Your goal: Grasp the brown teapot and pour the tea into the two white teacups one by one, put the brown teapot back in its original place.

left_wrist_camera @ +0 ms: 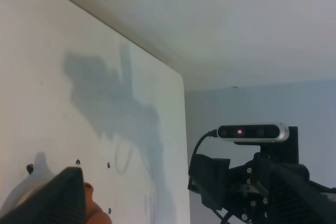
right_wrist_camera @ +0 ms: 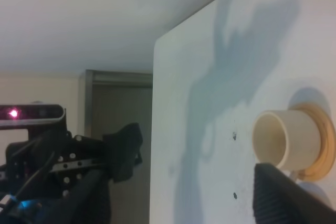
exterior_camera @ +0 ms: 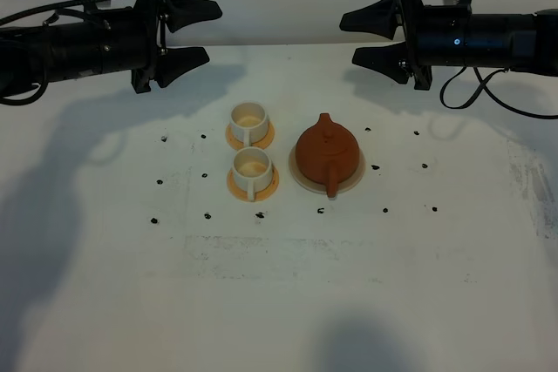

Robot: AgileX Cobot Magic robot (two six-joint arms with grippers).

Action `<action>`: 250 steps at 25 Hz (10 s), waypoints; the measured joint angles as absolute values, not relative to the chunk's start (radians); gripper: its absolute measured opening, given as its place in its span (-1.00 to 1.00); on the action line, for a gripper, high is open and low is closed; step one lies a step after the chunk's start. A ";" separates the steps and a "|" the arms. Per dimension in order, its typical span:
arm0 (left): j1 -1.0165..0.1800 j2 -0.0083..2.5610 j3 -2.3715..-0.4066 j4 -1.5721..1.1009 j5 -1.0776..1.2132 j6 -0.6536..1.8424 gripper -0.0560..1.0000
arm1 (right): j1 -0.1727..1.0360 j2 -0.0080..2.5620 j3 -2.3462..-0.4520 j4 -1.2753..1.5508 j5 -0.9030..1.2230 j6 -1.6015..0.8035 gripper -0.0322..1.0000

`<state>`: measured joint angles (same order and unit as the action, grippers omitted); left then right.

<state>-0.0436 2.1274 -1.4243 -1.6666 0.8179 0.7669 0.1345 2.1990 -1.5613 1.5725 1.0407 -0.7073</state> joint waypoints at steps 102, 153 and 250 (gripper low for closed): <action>-0.052 0.001 -0.508 0.076 1.060 -0.109 0.07 | 0.432 1.893 -1.641 0.072 0.801 -0.223 0.10; 0.011 -0.003 -0.508 0.079 1.060 -0.108 0.07 | 0.570 1.626 -1.381 0.052 0.783 0.000 0.10; 0.011 -0.003 -0.508 0.079 1.060 -0.107 0.06 | 0.589 2.199 -1.681 0.084 0.991 0.251 -0.05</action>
